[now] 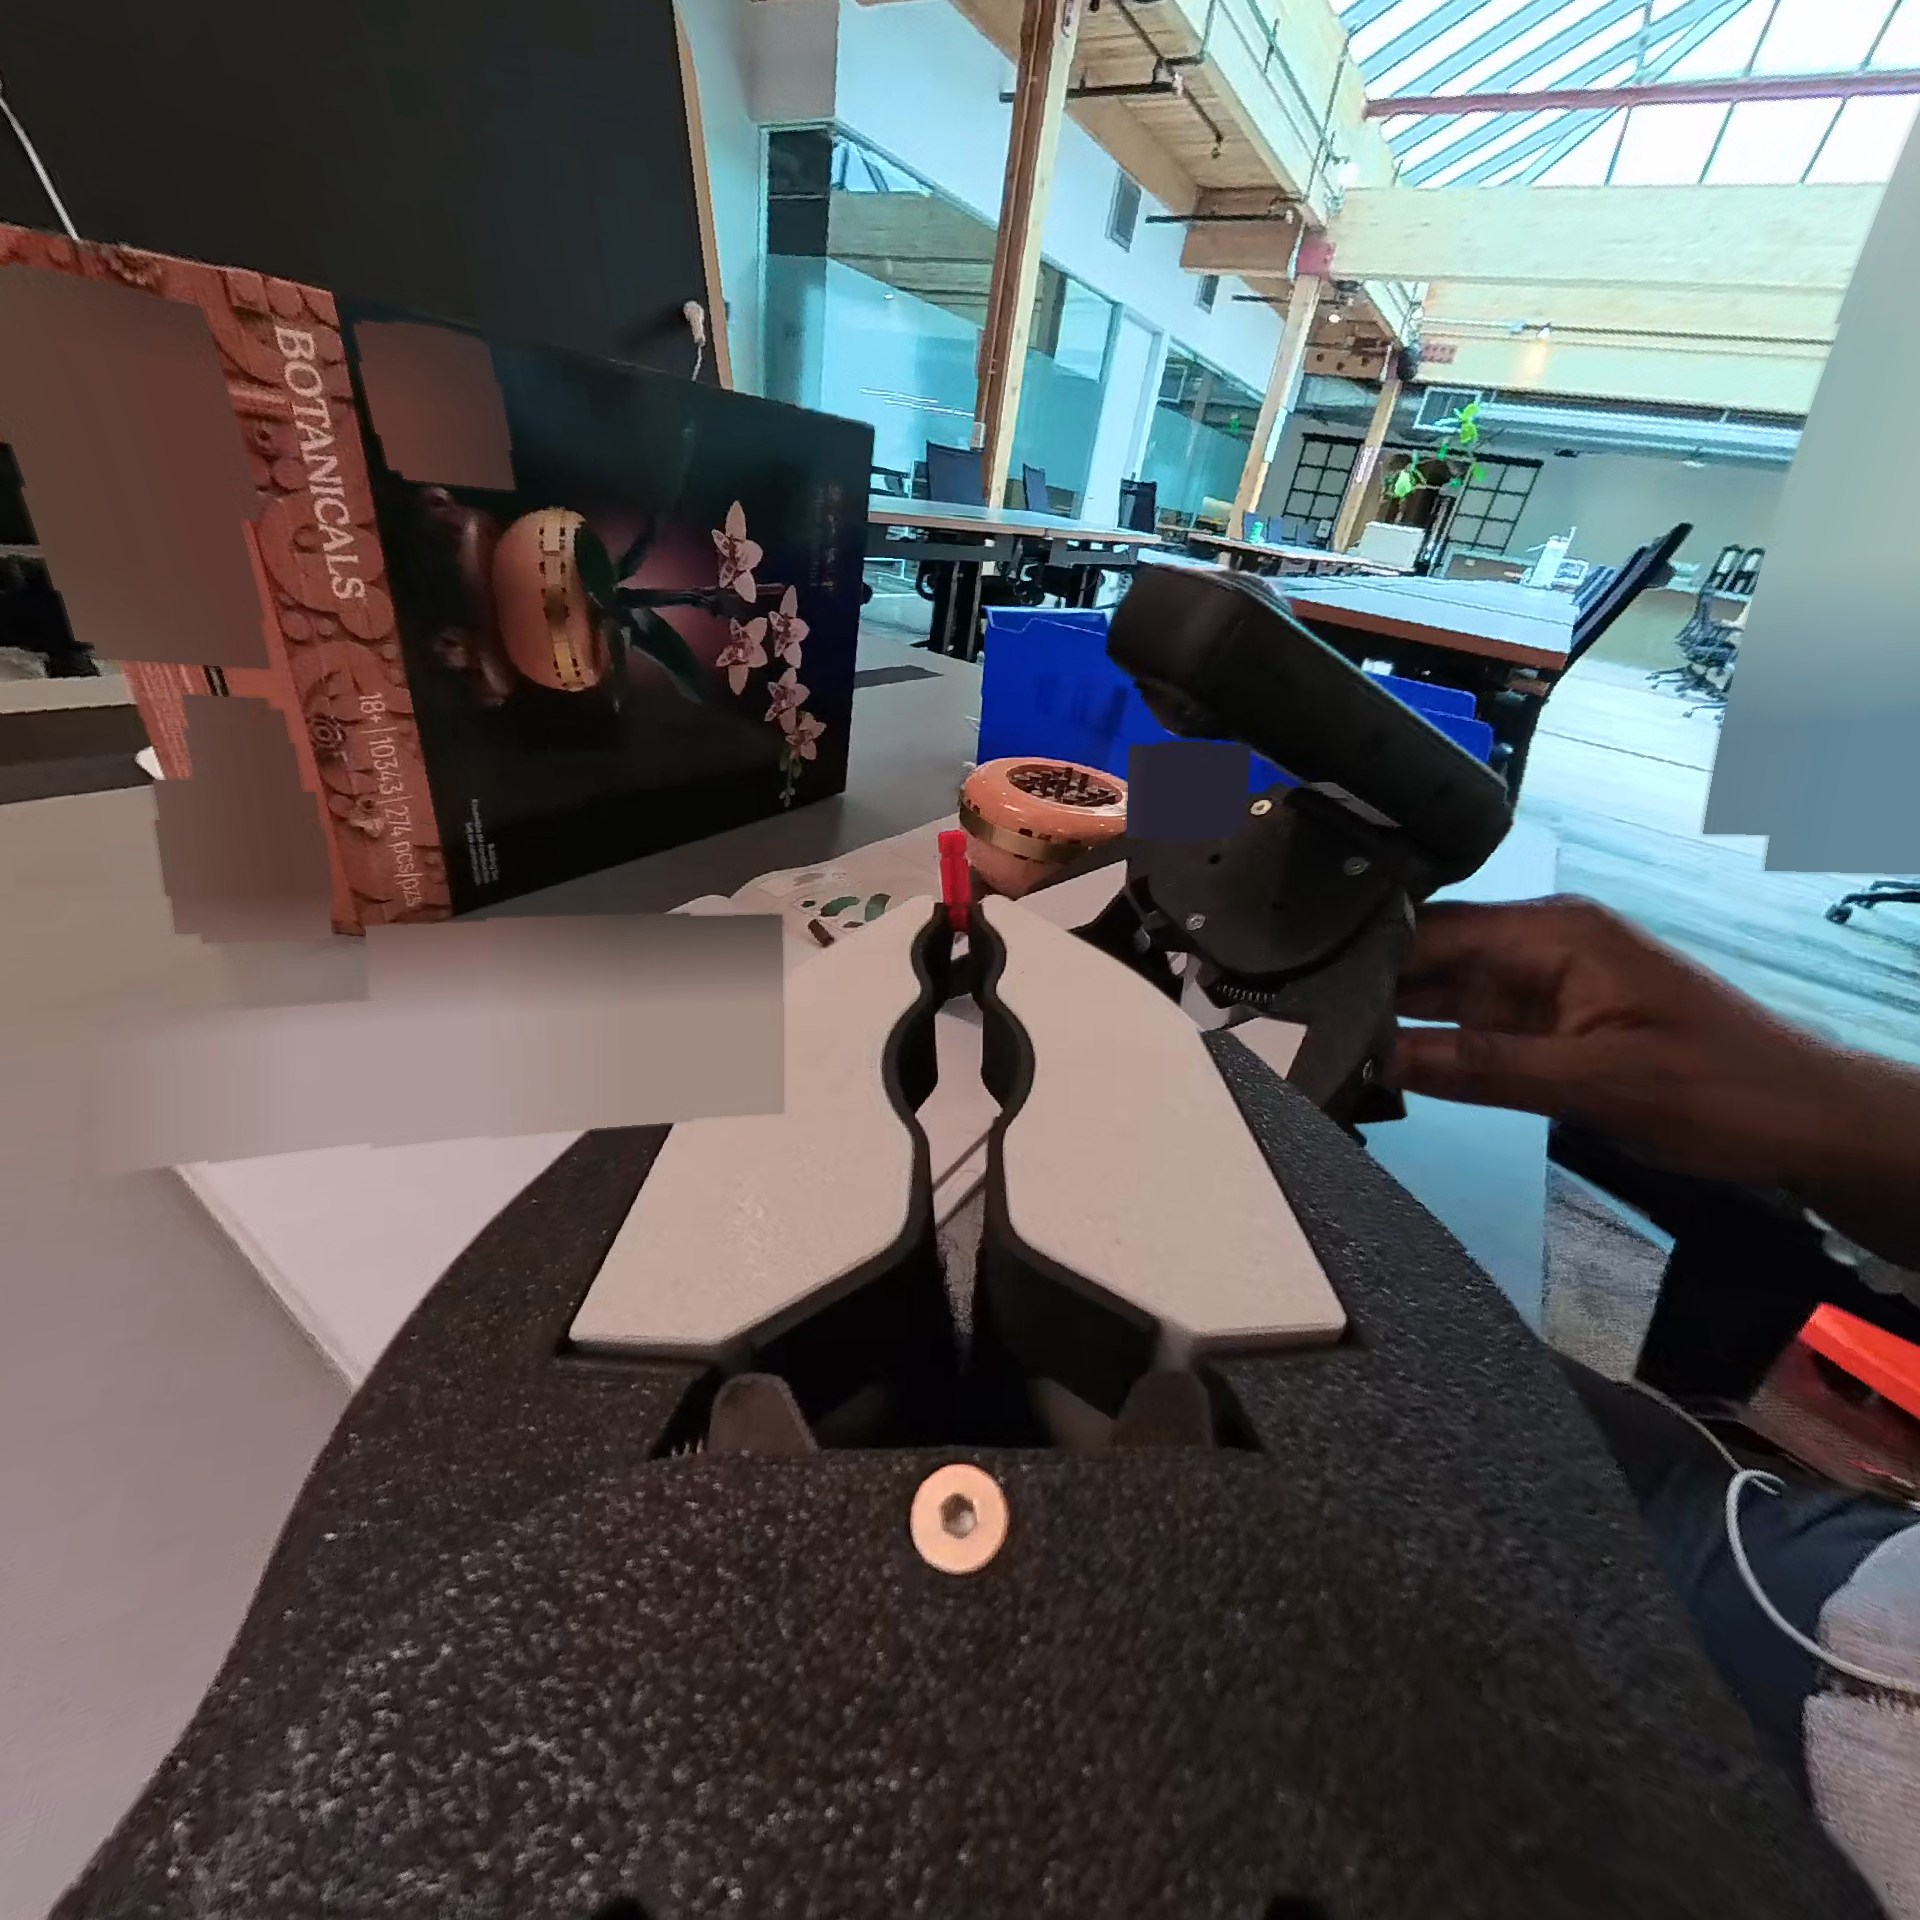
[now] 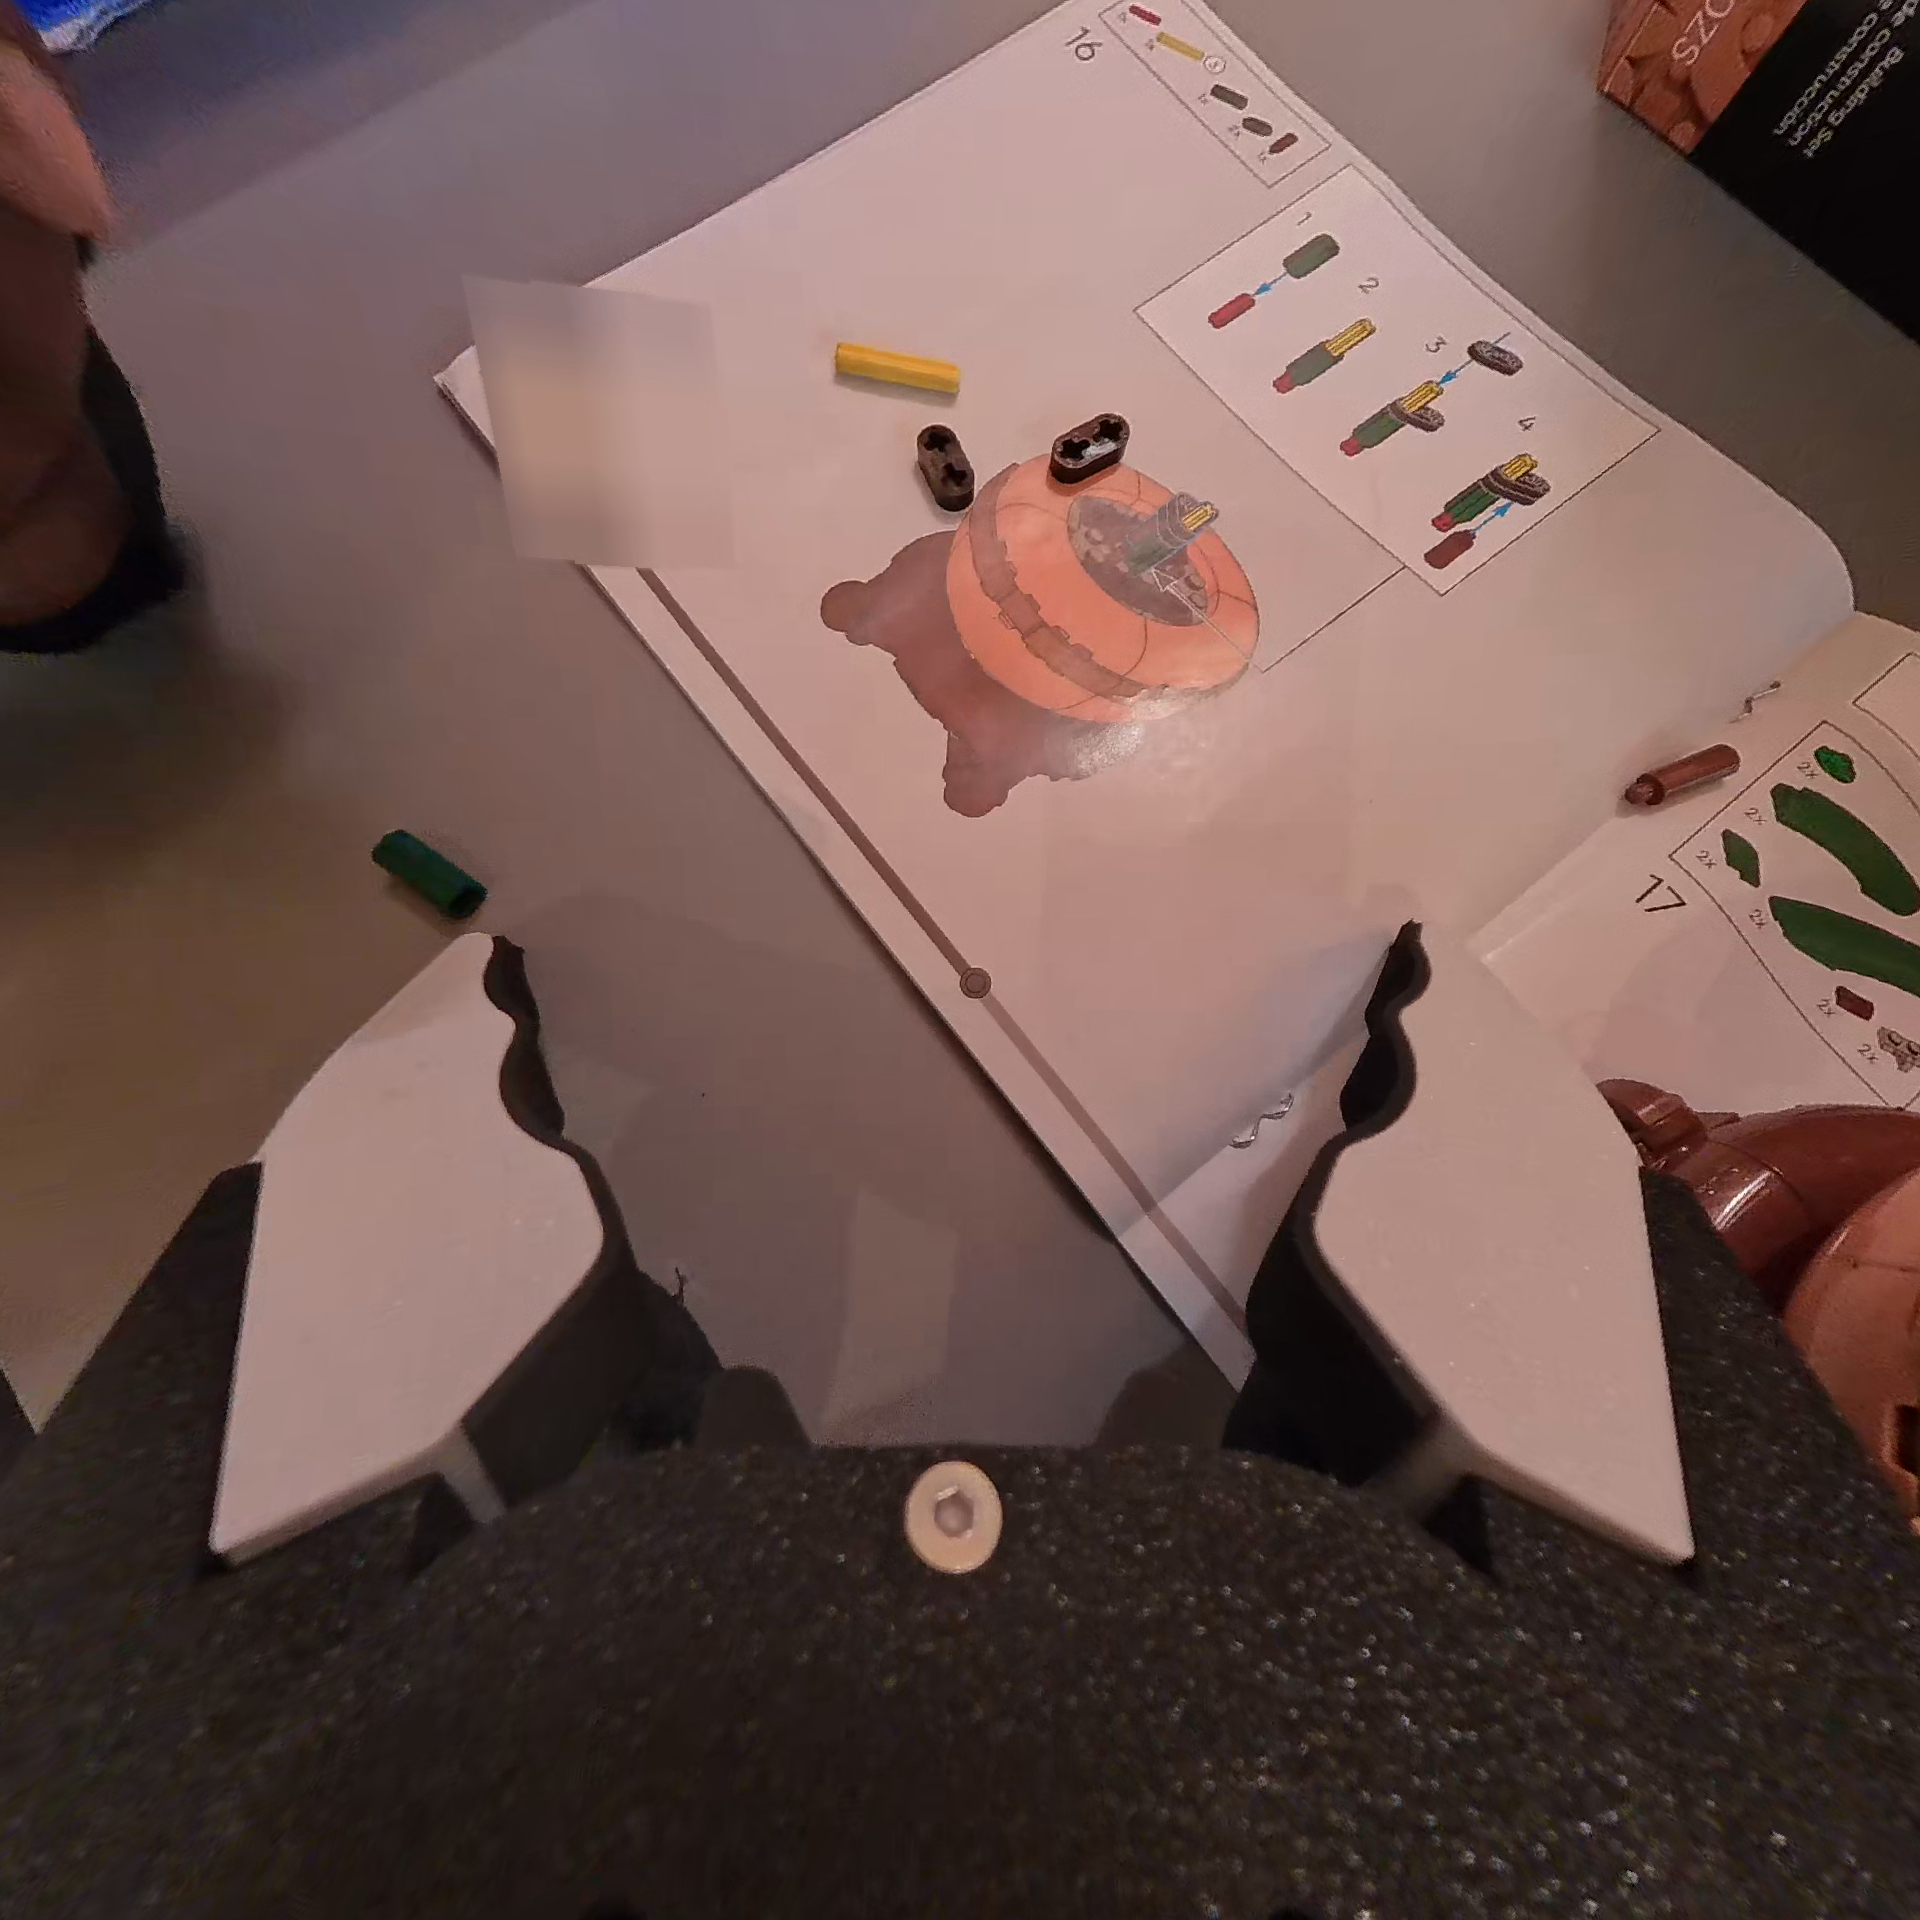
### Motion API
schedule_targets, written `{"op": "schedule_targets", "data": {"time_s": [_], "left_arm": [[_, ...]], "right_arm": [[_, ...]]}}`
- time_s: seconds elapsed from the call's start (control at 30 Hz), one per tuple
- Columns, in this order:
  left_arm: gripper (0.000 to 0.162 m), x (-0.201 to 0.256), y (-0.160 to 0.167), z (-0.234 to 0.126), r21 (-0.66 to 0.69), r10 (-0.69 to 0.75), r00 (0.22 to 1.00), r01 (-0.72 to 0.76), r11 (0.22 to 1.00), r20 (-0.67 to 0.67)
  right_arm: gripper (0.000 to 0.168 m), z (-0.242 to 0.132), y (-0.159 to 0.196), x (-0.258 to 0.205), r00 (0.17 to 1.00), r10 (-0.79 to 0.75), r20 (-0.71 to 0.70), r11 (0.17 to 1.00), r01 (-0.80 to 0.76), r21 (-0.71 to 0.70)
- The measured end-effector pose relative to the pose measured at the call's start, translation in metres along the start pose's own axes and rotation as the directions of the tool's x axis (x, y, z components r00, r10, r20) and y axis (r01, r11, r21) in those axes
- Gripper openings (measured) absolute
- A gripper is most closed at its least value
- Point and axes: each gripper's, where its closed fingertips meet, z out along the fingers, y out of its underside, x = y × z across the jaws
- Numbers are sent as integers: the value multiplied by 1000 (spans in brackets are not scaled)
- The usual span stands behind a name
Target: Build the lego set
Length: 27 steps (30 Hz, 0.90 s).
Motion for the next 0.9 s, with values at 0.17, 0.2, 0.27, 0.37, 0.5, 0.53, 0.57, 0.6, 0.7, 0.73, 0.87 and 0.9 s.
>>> {"op": "schedule_targets", "data": {"time_s": [0.17, 0.2, 0.27, 0.37, 0.5, 0.53, 0.57, 0.6, 0.7, 0.73, 0.87, 0.9], "left_arm": [[2, -7, -1, -6, -1, 17, 1000, -17, 1000, 24], [2, -8, 0, -6, 1, 11, 1000, -11, 1000, 21], [2, -8, 0, -6, 1, 8, 1000, -8, 1000, 16], [2, -7, -1, -7, 2, 10, 1000, -10, 1000, 11], [2, -10, 0, -8, 4, 13, 1000, -13, 1000, 17], [2, -11, 0, -9, 7, 10, 1000, -10, 1000, 17], [2, -12, 0, -9, 11, 3, 1000, -3, 1000, 16], [2, -12, -1, -9, 18, -1, 1000, 1, 1000, 16], [2, -13, -3, -10, 26, -4, 1000, 3, 1000, 17], [2, -13, -2, -10, 25, -3, 1000, 2, 1000, 16], [2, -9, -1, -9, 17, 5, 1000, -5, 1000, 3], [2, -8, -1, -8, 14, 9, 1000, -9, 1000, 0]], "right_arm": [[146, 2, -2, 2, 1000, 23, -20, 1000, -23, 0], [146, 2, -2, 3, 1000, 23, -20, 1000, -23, -1], [146, 2, -2, 3, 1000, 22, -21, 1000, -22, 0], [146, 2, -2, 3, 1000, 23, -21, 1000, -23, 0], [144, 3, -4, 6, 996, 70, -62, 998, -70, -7], [138, 2, -5, 7, 995, 71, -66, 997, -71, 5], [126, -3, -9, 5, 997, 62, -45, 997, -60, 48], [126, -13, -20, -1, 998, 59, 7, 987, -60, 148], [101, -71, -59, -21, 996, -82, 45, 869, 50, 493], [90, -93, -72, -25, 992, -126, 3, 797, 99, 595], [1, -196, -109, -44, 908, -213, -359, 291, 410, 864], [0, -210, -111, -49, 891, -217, -400, 245, 446, 861]]}}
